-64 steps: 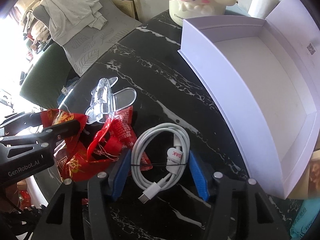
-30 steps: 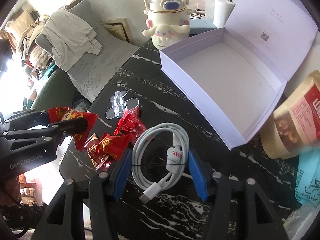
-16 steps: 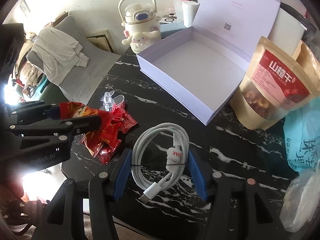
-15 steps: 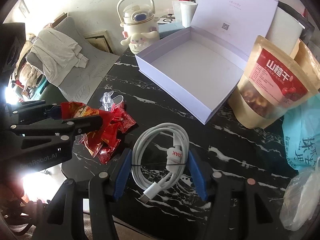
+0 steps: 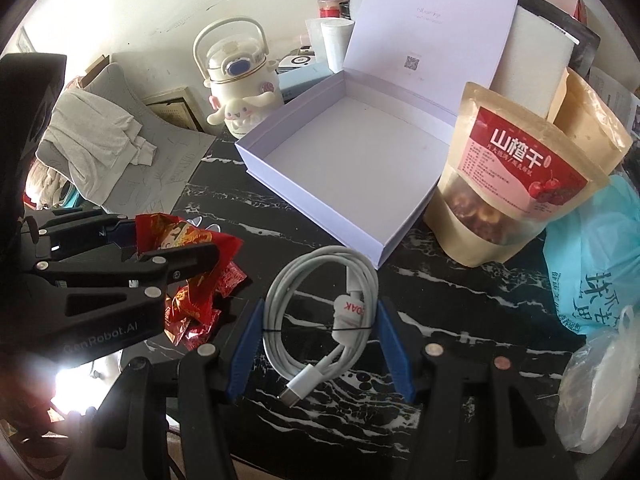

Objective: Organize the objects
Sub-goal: 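Carry the cable and candy with both grippers over the white box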

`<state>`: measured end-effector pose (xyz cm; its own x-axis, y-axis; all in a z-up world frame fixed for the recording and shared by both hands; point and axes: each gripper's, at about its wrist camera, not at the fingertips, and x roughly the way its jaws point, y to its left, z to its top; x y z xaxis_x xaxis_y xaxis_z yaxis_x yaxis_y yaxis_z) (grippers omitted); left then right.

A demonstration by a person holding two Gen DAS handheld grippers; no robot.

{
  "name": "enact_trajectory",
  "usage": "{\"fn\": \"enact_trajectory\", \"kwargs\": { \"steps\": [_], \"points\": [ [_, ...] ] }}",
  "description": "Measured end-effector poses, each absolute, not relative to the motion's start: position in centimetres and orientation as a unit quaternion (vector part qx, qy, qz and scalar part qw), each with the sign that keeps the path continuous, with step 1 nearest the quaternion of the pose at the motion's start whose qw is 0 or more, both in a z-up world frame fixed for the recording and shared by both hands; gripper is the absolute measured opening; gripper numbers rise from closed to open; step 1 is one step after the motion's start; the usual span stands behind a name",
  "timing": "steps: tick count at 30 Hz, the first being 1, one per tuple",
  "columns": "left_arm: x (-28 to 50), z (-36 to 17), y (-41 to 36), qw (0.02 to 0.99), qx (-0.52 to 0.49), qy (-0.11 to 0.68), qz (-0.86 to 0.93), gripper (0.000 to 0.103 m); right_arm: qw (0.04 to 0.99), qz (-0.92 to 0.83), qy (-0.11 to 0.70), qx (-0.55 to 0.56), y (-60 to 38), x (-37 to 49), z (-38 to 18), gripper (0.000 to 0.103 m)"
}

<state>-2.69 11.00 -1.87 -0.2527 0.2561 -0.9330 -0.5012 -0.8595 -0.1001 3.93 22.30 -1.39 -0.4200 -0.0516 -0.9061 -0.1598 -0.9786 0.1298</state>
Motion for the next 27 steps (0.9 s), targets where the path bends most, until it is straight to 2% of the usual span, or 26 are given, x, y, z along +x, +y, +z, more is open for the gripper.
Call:
{"fn": "enact_trajectory", "kwargs": {
  "steps": [27],
  "points": [
    [-13.5, -6.1, 15.8, 0.259, -0.589, 0.127, 0.755, 0.038, 0.043, 0.825, 0.098, -0.554, 28.4, -6.6, -5.0, 0.057]
  ]
}}
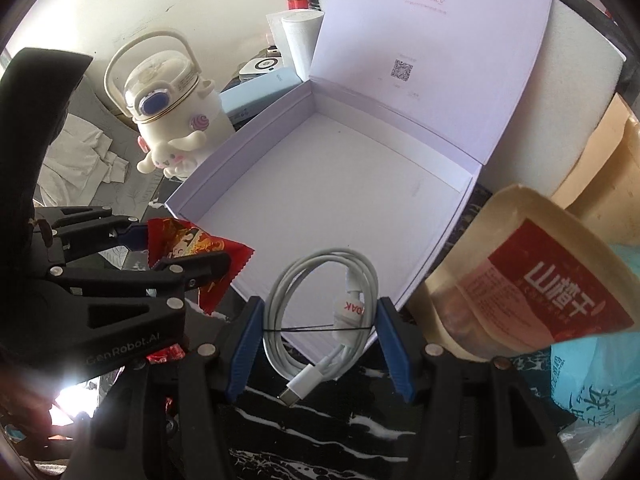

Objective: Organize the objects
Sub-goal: 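Carry the cable and candy with both grippers over the white box, then open both grippers to drop the cable and candy into the box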

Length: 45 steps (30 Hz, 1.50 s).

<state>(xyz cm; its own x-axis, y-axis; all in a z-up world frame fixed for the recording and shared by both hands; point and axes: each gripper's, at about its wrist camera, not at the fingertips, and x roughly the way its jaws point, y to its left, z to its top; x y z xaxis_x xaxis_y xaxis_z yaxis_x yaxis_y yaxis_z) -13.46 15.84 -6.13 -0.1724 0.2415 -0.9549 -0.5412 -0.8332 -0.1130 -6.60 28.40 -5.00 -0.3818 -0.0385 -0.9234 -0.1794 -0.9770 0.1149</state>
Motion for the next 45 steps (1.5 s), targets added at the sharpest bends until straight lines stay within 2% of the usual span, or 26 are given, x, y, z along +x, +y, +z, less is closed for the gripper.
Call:
{"fn": "enact_trajectory", "kwargs": {
  "steps": [24, 45],
  "points": [
    [-20.8, -7.8, 20.9, 0.242, -0.537, 0.175, 0.789, 0.038, 0.060, 0.832, 0.100, -0.543, 33.8, -13.4, -8.2, 0.057],
    [-23.3, -9.5, 22.9, 0.226, -0.531, 0.191, 0.794, 0.038, 0.063, 0.821, 0.074, -0.563, 34.3, -14.5, -9.6, 0.058]
  ]
}}
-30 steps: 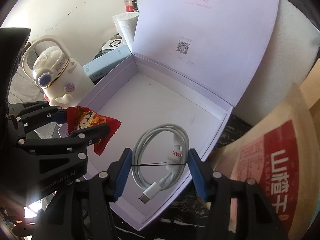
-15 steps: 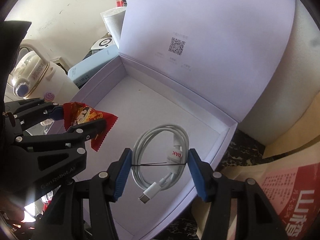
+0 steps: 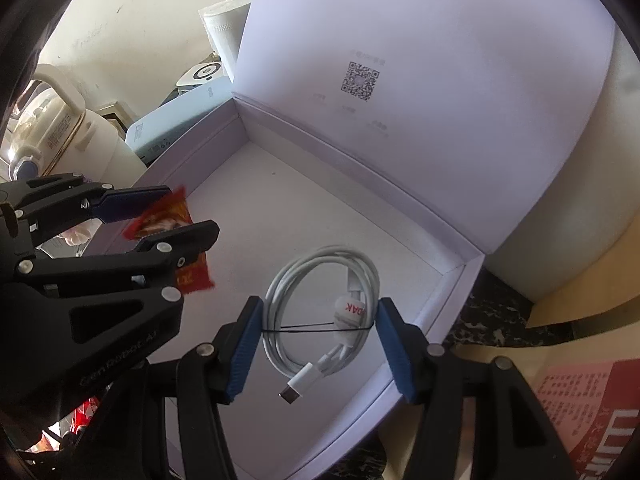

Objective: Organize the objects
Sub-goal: 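Open both grippers to drop the cable and candy into the box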

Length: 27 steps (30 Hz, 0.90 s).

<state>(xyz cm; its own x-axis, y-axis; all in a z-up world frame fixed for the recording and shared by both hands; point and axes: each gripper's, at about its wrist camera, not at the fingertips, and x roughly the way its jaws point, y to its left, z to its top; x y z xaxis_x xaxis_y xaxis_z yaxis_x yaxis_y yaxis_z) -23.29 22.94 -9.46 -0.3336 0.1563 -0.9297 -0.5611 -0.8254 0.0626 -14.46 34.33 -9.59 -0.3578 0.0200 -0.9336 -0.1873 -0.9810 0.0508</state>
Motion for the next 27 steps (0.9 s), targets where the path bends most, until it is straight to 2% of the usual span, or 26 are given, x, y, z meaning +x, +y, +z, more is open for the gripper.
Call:
{"fn": "enact_trajectory", "kwargs": {
  "steps": [4, 6, 10, 12, 27],
  "points": [
    [-23.2, -8.9, 23.2, 0.218, -0.529, 0.194, 0.797, 0.039, 0.072, 0.823, 0.068, -0.560, 34.3, -14.2, -8.8, 0.058],
    [-23.1, -8.6, 23.3, 0.213, -0.528, 0.198, 0.798, 0.040, 0.076, 0.824, 0.066, -0.558, 34.4, -13.9, -8.3, 0.062],
    [-22.8, -7.6, 23.1, 0.204, -0.525, 0.195, 0.803, 0.051, 0.081, 0.828, 0.068, -0.551, 34.4, -13.6, -7.1, 0.064],
    [-22.7, -7.0, 23.0, 0.203, -0.522, 0.192, 0.806, 0.053, 0.085, 0.829, 0.067, -0.549, 34.4, -13.4, -6.5, 0.064],
    [-20.8, -1.8, 20.6, 0.173, -0.500, 0.175, 0.830, 0.053, 0.093, 0.841, 0.059, -0.529, 32.4, -12.1, -2.1, 0.064]
  ]
}}
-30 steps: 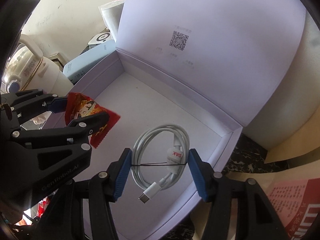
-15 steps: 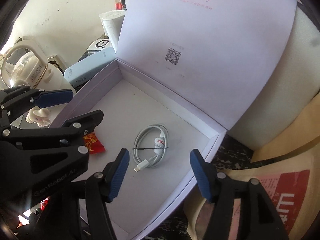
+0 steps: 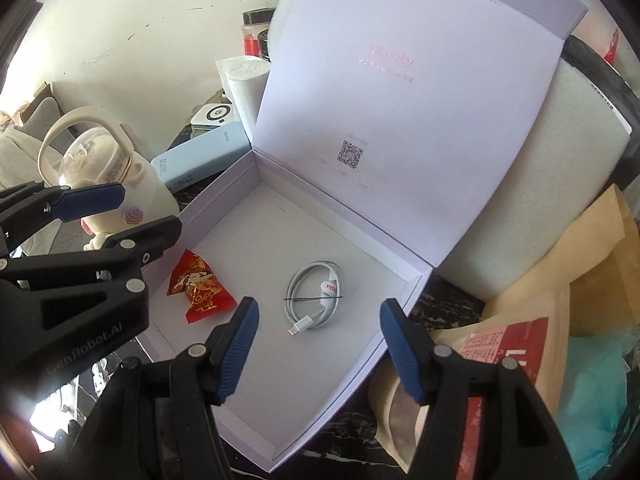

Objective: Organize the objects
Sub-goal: 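Open both grippers to drop the cable and candy into the box, then move both grippers back toward the candies beside the fan toy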

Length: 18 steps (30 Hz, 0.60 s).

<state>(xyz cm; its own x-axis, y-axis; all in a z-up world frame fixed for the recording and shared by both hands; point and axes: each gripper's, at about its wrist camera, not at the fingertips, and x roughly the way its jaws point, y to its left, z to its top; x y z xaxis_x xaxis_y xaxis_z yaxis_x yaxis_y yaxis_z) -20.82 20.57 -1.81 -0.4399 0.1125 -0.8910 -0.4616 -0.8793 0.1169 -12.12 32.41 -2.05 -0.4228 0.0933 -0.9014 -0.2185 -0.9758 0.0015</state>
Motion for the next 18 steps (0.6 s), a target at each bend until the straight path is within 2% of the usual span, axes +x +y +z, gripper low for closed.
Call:
{"fn": "enact_trajectory", "kwargs": {
  "steps": [18],
  "points": [
    [-17.5, 3.4, 16.6, 0.148, -0.475, 0.143, 0.856, 0.054, 0.101, 0.859, 0.046, -0.500, 29.7, -9.4, 3.1, 0.064]
  ]
}}
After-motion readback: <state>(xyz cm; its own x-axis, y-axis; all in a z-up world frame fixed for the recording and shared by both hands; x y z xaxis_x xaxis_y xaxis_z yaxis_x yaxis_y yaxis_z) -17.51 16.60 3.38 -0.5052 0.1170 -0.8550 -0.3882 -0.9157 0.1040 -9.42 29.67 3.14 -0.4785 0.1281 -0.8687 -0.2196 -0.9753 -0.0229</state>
